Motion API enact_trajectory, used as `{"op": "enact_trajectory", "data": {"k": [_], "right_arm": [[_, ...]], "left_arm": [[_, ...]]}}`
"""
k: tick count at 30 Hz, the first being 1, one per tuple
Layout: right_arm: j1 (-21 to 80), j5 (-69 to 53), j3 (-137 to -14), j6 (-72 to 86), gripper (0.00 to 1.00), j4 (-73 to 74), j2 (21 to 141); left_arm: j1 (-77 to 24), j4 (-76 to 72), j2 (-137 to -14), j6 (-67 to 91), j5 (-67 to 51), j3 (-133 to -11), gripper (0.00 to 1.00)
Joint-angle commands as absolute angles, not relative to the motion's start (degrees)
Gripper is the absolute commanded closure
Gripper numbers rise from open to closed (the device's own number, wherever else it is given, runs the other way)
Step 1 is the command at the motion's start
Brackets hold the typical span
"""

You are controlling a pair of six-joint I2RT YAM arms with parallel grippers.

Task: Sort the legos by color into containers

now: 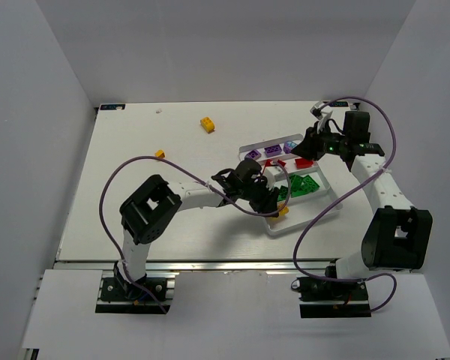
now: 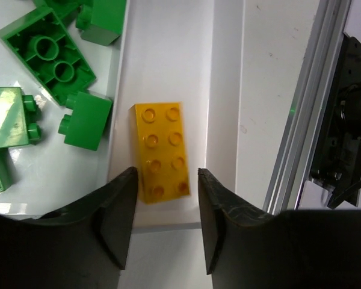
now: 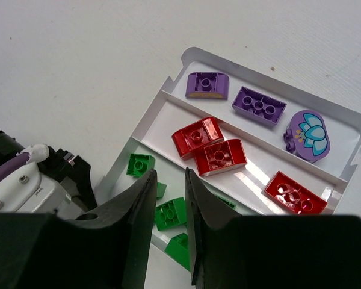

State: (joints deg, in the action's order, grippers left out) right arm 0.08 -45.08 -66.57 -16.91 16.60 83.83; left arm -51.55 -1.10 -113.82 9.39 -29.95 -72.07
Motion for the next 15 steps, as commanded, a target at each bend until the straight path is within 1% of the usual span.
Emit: {"op": "enact_trajectory", "data": {"k": [1, 2, 5, 10, 11, 13, 14, 15], "right_arm": [[-0.1, -45.4, -66.1, -17.6, 0.68, 16.0, 81.7], [-0.1, -45.3, -66.1, -17.5, 0.68, 16.0, 81.7], [-0.1, -45.3, -65.9, -17.7, 0.68, 16.0, 81.5], [-0.1, -45.3, -65.7, -17.8, 0.68, 15.9, 81.0], [-0.1, -45.2, -65.7, -17.8, 0.68, 15.9, 81.0], [-0.1, -45.2, -65.8, -18.1, 0.67, 16.0, 81.0], [-0.1, -45.3, -65.9, -18.3, 0.67, 15.9, 81.1], [-0.1, -45.4, -66.1, -18.4, 0.67, 15.9, 81.4]], "left_arm": [[-51.4, -0.5, -111.7, 8.2, -27.5, -74.1, 0.45], [-51.4, -0.6, -111.5, 8.3, -27.1, -74.1, 0.4], [-51.4, -1.5, -110.4, 8.6, -25.4, -74.1, 0.35], [-51.3, -0.9, -108.1, 8.4, -22.4, -74.1, 0.36], [-51.3, -0.4, -107.4, 8.2, -20.1, -74.0, 0.36], [-50.9, -0.4, -104.7, 8.3, -17.2, -72.6, 0.4], [-50.5, -0.4, -103.5, 8.7, -14.5, -71.9, 0.44], [-49.5, -0.4, -100.8, 9.1, -12.9, -70.9, 0.5]]}}
